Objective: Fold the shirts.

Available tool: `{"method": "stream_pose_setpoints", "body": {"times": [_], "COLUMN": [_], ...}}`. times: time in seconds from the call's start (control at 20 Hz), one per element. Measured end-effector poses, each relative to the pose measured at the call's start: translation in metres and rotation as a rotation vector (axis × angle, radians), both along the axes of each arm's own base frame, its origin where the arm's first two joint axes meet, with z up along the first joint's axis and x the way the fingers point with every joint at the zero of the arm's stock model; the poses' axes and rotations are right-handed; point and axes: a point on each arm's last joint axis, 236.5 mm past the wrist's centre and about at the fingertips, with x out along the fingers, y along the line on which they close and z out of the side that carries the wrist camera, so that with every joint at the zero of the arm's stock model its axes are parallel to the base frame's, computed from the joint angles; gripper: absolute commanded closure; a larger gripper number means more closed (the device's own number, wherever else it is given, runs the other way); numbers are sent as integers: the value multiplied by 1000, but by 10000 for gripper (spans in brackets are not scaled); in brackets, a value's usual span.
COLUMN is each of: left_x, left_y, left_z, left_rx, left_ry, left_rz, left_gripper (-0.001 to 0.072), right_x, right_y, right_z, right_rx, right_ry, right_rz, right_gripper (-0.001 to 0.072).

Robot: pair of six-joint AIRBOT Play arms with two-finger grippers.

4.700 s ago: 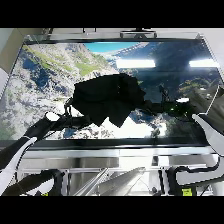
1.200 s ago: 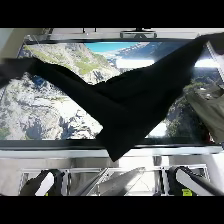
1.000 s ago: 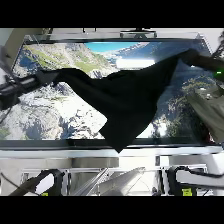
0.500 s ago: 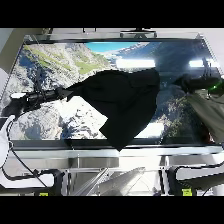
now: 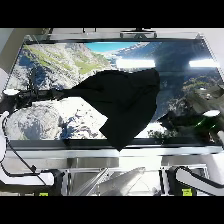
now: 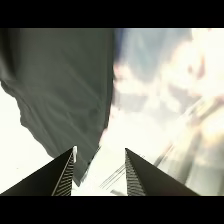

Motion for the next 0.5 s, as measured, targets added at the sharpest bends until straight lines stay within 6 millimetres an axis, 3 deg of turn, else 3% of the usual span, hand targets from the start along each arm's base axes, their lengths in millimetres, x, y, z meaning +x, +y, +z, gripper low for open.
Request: {"method": "stream_pose_setpoints", "body": {"times": [0.25, 0.5], "left_x": [13, 17], "left_y": [10, 12], "left_z": [14, 20], "left_rx": [35, 46], "left_ry": [-44, -60], "left_rz": [15, 11], "left_gripper": [695, 694], "right_x": [-13, 9], "right_y": [41, 57], "right_z": [-30, -44], "right_rx": [-62, -110], "right_ry": [-24, -53], "right_rz": [24, -69], "right_gripper": [338, 353]}}
